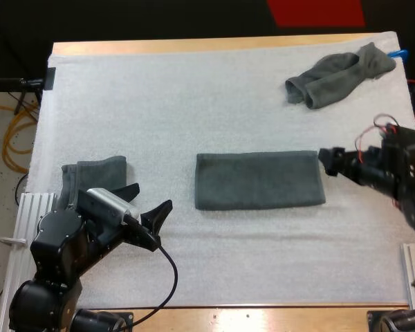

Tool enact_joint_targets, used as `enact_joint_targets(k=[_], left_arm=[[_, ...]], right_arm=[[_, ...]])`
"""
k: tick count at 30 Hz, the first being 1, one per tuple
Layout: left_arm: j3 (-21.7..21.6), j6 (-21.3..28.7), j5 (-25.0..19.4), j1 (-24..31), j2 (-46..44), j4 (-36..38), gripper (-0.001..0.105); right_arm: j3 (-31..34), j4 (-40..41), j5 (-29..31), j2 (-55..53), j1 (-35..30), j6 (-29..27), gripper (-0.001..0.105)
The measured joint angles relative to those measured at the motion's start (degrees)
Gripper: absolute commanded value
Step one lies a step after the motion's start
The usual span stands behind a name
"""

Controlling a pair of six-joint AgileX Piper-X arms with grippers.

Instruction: Pick towel from pile fold and stack

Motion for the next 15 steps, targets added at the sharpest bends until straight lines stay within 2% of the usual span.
enact_joint_targets(k=[4, 10, 15], left_arm=[[0.0, 0.0, 0.0, 0.0, 0.0, 0.0, 0.071], [0.0, 0.0, 0.0, 0.0, 0.0, 1.1, 0.071], [0.3, -0.2, 0.0, 0.0, 0.0, 3.4, 0.071]], right_arm=[[-3.5, 0.0, -2.1, 6.7, -1.1, -0.6, 0.080], [-6.3, -0.5, -7.8, 16.0, -6.5, -1.2, 0.080], [-6.3, -1.0, -16.0, 23.5, -11.0, -2.5, 0.080]])
